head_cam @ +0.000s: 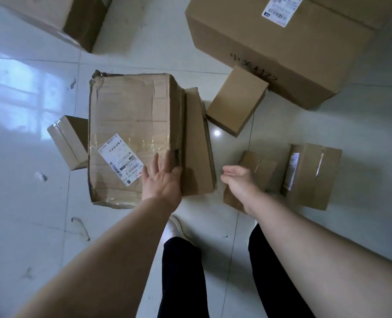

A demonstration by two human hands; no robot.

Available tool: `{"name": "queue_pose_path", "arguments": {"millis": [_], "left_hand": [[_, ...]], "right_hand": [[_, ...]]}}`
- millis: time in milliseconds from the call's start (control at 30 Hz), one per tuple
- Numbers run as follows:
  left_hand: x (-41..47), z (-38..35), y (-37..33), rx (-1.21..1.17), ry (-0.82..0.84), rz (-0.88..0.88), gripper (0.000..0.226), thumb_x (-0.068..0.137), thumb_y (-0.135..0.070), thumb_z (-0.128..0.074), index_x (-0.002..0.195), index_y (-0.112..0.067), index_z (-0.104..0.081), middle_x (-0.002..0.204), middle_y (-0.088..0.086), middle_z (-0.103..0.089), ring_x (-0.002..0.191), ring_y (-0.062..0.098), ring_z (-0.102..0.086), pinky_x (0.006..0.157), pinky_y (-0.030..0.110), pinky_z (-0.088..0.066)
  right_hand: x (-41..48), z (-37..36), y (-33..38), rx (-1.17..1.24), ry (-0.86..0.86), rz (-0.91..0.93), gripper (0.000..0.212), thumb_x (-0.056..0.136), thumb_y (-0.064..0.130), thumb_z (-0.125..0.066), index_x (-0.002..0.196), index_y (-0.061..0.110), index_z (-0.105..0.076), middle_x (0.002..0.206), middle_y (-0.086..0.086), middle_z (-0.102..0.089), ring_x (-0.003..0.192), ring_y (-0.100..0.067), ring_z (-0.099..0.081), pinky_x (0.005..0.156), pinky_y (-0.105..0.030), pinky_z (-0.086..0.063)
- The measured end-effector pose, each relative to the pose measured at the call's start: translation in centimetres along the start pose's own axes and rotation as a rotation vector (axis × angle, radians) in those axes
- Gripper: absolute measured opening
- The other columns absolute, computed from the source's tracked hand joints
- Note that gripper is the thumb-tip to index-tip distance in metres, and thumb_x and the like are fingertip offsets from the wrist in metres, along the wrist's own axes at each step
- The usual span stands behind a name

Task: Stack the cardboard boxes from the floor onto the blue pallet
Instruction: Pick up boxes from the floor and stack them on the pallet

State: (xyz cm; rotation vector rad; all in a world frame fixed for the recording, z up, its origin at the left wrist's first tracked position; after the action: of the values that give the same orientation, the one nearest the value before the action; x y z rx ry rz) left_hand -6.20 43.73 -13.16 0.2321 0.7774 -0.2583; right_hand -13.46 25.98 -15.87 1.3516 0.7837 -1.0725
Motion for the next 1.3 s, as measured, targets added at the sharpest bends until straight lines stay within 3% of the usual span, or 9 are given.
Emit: {"name": "queue_pose_path", "arguments": {"millis": [167, 333, 400, 467, 600, 733, 933, 1033, 1300], "left_hand": [[0.9, -2.4, 4.0, 0.191, -0.073, -0.046, 0.053, 0.096, -0.025, -0.04, 0.147, -0.029, -0.026, 0.154, 0.005, 0.037, 0.142, 0.036, 0.032, 0.113, 0.067, 0.004], [0.7, -2.7, 15.2, 0.068, -0.025, 0.308, 0.061, 0.095, -0.026, -0.044, 0.151, -0.024, -0.018, 0.158, 0.0, 0.03, 0.147, 0.032, 0.023, 0.118, 0.06, 0.0], [1.4, -2.4, 18.4, 0.083, 0.0, 0.364, 0.065, 0.092, -0.019, -0.046, 0.151, -0.021, -0.02, 0.161, 0.004, 0.017, 0.149, 0.033, 0.011, 0.119, 0.057, -0.007], [2.3, -2.1, 18.6, 0.079, -0.064, 0.305, 0.053, 0.087, -0.015, -0.046, 0.14, -0.017, -0.039, 0.151, 0.012, -0.022, 0.141, 0.034, -0.022, 0.112, 0.048, -0.029], [3.9, -6.2, 18.3, -0.428, 0.064, 0.468, 0.039, 0.093, -0.02, -0.045, 0.128, -0.006, -0.05, 0.131, 0.012, -0.053, 0.125, 0.032, -0.047, 0.1, 0.04, -0.04], [5.5, -13.3, 19.3, -0.924, 0.173, 0.752, 0.05, 0.09, -0.029, -0.057, 0.13, -0.002, -0.045, 0.127, 0.017, -0.056, 0.116, 0.036, -0.055, 0.1, 0.043, -0.047], [7.2, -18.5, 19.0, -1.36, 0.081, 0.768, 0.063, 0.085, -0.04, -0.067, 0.136, -0.017, -0.039, 0.131, 0.007, -0.055, 0.116, 0.033, -0.055, 0.094, 0.045, -0.051], [6.7, -18.3, 18.8, -1.441, 0.089, 0.77, 0.059, 0.087, -0.04, -0.066, 0.134, -0.02, -0.037, 0.127, 0.005, -0.055, 0.111, 0.031, -0.058, 0.073, 0.04, -0.055], [2.7, -10.7, 19.3, -1.416, 0.017, 0.695, 0.054, 0.088, -0.038, -0.067, 0.13, -0.015, -0.04, 0.123, 0.007, -0.056, 0.101, 0.027, -0.057, 0.057, 0.027, -0.046]], "right_hand": [[1.5, -5.2, 0.4, -0.046, -0.033, 0.021, 0.037, 0.092, 0.007, -0.056, 0.129, 0.011, -0.059, 0.129, -0.005, -0.06, 0.118, -0.018, -0.055, 0.089, -0.019, -0.036], [2.3, -9.4, -0.9, -0.083, -0.086, -0.043, 0.04, 0.09, 0.009, -0.058, 0.13, 0.014, -0.059, 0.131, -0.002, -0.059, 0.118, -0.019, -0.056, 0.089, -0.018, -0.036], [2.7, -10.8, -1.0, -0.128, -0.097, -0.062, 0.045, 0.09, 0.01, -0.058, 0.135, 0.016, -0.054, 0.136, -0.002, -0.056, 0.122, -0.02, -0.054, 0.091, -0.019, -0.036], [3.7, -11.0, -0.9, -0.204, -0.154, -0.067, 0.053, 0.089, 0.013, -0.057, 0.14, 0.02, -0.045, 0.14, -0.002, -0.052, 0.124, -0.022, -0.052, 0.095, -0.022, -0.038], [6.4, -9.5, -0.7, -0.295, -0.325, -0.057, 0.065, 0.085, 0.018, -0.062, 0.144, 0.017, -0.035, 0.142, -0.006, -0.047, 0.126, -0.028, -0.05, 0.104, -0.036, -0.043], [9.9, -8.9, -1.4, -0.293, -0.349, -0.043, 0.081, 0.087, 0.026, -0.065, 0.152, 0.017, -0.018, 0.154, -0.005, -0.031, 0.137, -0.029, -0.039, 0.11, -0.041, -0.038], [13.4, -9.5, -4.9, -0.18, -0.236, -0.085, 0.069, 0.092, 0.039, -0.058, 0.15, 0.023, -0.025, 0.146, -0.002, -0.045, 0.128, -0.028, -0.047, 0.105, -0.039, -0.04], [13.0, -8.7, -4.9, -0.191, -0.26, -0.054, 0.062, 0.093, 0.038, -0.056, 0.147, 0.027, -0.027, 0.139, 0.0, -0.051, 0.118, -0.029, -0.054, 0.092, -0.034, -0.043], [7.2, -5.9, 0.1, -0.172, -0.229, 0.045, 0.057, 0.093, 0.045, -0.055, 0.143, 0.027, -0.033, 0.134, -0.003, -0.05, 0.116, -0.026, -0.051, 0.09, -0.039, -0.043]]}}
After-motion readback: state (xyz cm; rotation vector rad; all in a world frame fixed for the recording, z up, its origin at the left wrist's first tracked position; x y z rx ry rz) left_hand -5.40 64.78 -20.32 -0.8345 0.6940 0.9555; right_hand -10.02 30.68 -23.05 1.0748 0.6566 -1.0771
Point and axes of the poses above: each hand's wrist, its own x-axis towards the middle knuckle, its own z-axis out of the back of the hand, y = z × x, the point moved 9 cm from there along x, towards the middle knuckle
